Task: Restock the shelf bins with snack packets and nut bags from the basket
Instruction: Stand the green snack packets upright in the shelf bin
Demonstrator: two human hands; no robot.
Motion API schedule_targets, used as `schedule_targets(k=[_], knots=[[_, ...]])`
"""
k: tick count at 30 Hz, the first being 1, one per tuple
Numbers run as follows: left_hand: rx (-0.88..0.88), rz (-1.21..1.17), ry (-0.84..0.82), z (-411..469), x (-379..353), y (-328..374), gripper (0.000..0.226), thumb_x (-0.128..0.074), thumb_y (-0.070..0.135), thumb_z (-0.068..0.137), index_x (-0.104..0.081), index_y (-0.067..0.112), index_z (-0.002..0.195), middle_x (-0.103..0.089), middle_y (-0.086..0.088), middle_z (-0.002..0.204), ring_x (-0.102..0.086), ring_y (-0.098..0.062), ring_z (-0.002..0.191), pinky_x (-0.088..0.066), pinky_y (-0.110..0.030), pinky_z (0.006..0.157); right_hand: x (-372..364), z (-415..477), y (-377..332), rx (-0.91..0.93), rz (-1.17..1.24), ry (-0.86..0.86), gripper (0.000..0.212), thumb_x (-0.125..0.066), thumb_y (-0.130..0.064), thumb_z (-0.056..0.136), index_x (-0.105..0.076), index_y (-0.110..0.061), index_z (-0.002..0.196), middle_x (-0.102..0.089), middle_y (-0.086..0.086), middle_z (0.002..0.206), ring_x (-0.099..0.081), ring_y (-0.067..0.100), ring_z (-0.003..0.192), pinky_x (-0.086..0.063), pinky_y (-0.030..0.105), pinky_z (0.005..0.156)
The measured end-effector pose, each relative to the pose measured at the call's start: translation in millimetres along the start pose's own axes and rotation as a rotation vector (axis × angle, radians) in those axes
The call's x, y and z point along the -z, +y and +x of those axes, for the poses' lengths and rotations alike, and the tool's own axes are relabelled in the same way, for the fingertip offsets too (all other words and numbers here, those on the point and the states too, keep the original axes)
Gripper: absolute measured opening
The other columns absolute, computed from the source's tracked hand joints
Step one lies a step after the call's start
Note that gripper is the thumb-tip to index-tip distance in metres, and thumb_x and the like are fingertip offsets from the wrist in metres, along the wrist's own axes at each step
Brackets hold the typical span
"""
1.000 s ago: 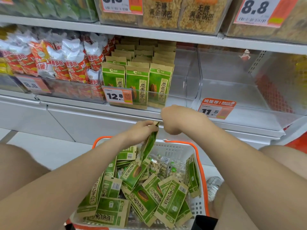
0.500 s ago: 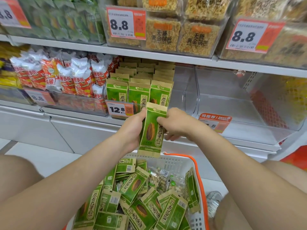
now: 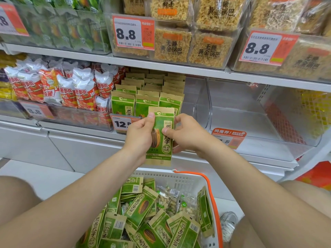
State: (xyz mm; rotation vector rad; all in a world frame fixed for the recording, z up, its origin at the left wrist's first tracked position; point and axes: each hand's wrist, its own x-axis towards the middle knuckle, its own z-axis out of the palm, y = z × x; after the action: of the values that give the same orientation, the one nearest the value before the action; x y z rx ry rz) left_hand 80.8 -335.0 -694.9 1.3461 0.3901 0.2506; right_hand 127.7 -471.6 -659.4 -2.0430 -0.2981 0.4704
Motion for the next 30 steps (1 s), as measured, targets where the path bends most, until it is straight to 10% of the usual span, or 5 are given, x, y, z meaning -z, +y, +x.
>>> schedule_targets(k=[10,15,20,30], knots=[[-0.131,0.039,0.116,5.3,-4.8,3.3,0.018,-0.064,0.032,0.104,-0.065,0.015,0.107,-0.074,0.009,0.083,-0.068,0.005,0.076,-0.049,-0.007,0.063,2.2,12.3,4.3,0.143,0.013,0.248,0.038,-0.072,-0.033,0.093,-0.048,-0.035,0.122,-0.074,-0.004,0.101,-0.073,0.020,0.096,-0.063,0.050,0.082],[-0.208,0.121,0.020,16.3,7.6,16.5,0.015,-0.070,0.030,0.101,-0.076,0.018,0.108,-0.080,-0.001,0.102,-0.074,-0.014,0.103,-0.057,-0.039,0.099,7.2,-0.2,-5.1,0.414,-0.159,0.430,0.036,-0.070,-0.018,0.097,-0.049,-0.035,0.122,-0.072,-0.013,0.104,-0.069,0.015,0.098,-0.060,0.046,0.084],[-0.311,0.489,0.104,17.9,11.3,20.8,0.018,-0.066,0.013,0.102,-0.077,0.023,0.112,-0.074,0.011,0.106,-0.068,-0.003,0.099,-0.055,-0.028,0.094,15.0,0.9,-11.3,0.612,-0.128,0.600,0.034,-0.063,-0.006,0.100,-0.051,-0.022,0.127,-0.072,-0.011,0.108,-0.069,0.010,0.096,-0.057,0.030,0.080],[-0.201,0.972,0.064,19.0,16.1,10.5,0.066,-0.052,-0.007,0.089,-0.065,0.035,0.138,-0.050,-0.007,0.131,-0.047,-0.036,0.127,-0.043,-0.056,0.109,8.8,29.5,11.4,0.278,-0.363,0.494,0.023,-0.064,-0.021,0.103,-0.059,-0.022,0.125,-0.071,-0.002,0.114,-0.067,0.019,0.103,-0.060,0.041,0.089]])
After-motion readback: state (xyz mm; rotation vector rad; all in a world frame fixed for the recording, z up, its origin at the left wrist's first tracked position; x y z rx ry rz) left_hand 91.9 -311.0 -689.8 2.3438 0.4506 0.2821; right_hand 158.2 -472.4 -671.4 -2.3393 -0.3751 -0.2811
